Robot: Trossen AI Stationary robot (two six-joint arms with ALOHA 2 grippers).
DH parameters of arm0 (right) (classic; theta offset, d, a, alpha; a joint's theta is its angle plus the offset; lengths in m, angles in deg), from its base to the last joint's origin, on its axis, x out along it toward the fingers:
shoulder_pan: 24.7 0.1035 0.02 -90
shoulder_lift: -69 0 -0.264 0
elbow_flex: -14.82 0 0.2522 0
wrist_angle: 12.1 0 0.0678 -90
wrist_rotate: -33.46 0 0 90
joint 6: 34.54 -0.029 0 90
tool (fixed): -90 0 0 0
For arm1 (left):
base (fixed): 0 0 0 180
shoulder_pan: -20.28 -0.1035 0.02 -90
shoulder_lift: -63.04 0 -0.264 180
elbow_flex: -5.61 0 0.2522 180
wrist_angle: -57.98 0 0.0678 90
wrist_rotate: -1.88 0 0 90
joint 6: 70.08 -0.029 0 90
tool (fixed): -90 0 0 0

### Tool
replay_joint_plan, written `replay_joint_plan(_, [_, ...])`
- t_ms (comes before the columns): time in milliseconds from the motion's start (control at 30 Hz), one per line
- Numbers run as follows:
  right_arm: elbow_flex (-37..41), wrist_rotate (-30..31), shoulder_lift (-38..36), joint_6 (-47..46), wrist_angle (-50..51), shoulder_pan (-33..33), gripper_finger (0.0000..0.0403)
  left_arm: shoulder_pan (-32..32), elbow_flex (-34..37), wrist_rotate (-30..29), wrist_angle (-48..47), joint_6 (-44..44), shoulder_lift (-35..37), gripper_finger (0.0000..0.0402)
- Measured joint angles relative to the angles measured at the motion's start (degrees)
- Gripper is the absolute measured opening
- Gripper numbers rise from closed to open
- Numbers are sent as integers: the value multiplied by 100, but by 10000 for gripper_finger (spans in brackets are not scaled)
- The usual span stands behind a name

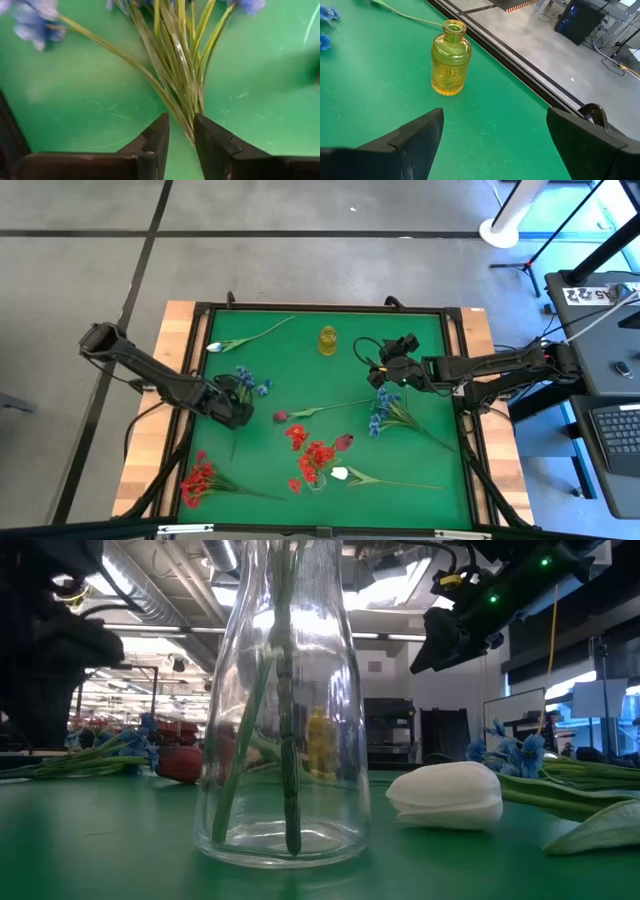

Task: Sort flowers into vase by color
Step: Put the left blue flowers into the yellow vase

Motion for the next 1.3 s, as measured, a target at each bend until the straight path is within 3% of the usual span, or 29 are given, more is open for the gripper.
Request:
replay_joint_plan(367, [0,0,0,-4,-4,0,353,-46,0,487,482,236,-846,172])
replay_joint_plan(600, [0,11,0,-4,-13,0,353,-234,-15,428,549,544,-1172,182])
replay_joint_plan(867, [0,42,0,-4,-20,0,353,-651,-17,476,679,62,-1260,128])
replay_joint_plan(1133, [0,4,0,-6,-60,0,353,-802,-11,428,784,-28,-1253,23])
replay_joint_plan(1300, [0,-43,0,-144,-63,0,353,-815,-145,13,651,-247,-1238,13])
